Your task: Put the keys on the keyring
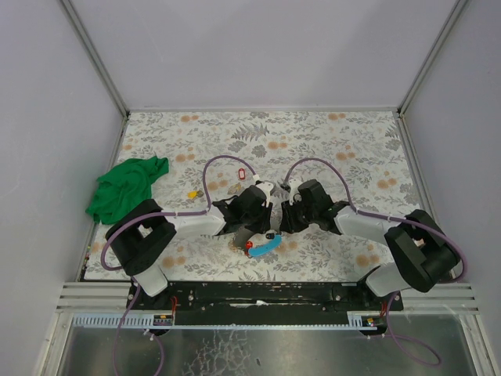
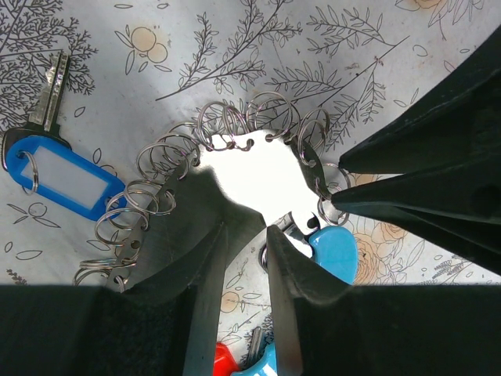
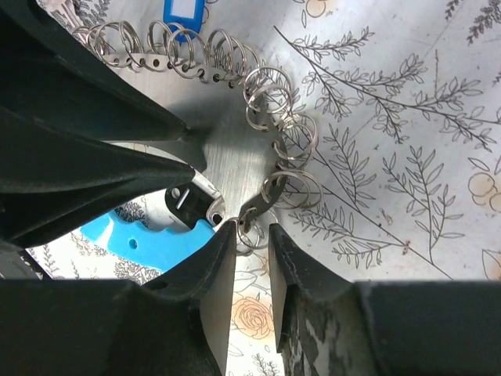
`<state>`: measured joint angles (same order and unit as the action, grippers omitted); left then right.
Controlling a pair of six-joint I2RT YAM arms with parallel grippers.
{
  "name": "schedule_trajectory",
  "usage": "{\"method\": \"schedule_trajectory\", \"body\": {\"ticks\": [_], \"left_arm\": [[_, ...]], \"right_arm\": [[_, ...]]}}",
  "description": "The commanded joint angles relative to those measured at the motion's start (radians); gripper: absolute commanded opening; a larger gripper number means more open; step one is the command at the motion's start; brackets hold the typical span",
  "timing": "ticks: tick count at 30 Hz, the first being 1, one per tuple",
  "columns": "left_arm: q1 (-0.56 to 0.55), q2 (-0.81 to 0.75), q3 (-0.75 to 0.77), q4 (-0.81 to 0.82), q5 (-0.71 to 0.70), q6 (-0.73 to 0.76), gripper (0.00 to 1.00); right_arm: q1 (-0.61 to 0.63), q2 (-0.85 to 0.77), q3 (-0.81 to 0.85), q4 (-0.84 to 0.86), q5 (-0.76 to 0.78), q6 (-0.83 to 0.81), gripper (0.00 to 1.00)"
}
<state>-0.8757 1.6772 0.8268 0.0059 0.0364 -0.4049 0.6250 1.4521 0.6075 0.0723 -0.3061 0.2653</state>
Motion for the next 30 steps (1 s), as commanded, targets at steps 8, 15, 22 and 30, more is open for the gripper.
{"method": "schedule_trajectory", "body": {"ticks": [8, 15, 22, 30], "left_arm": [[-0.006, 0.016, -0.039, -0.078, -0.019, 0.022, 0.27], [-0.005, 0.008, -0.046, -0.08, -0.024, 0.025, 0.27], [-0.006, 0.002, -0.051, -0.083, -0.029, 0.027, 0.27], [-0.005, -0.002, -0.053, -0.084, -0.03, 0.03, 0.26]], "right_arm": [[0.027, 0.07, 0.075, -0.045, 0.01, -0.031, 0.35], [0.027, 0.077, 0.086, -0.097, 0.071, -0.036, 0.27], [0.02, 0.047, 0.097, -0.147, 0.099, -0.04, 0.18], [-0.026, 0.032, 0.105, -0.158, 0.083, -0.008, 0.12]]}}
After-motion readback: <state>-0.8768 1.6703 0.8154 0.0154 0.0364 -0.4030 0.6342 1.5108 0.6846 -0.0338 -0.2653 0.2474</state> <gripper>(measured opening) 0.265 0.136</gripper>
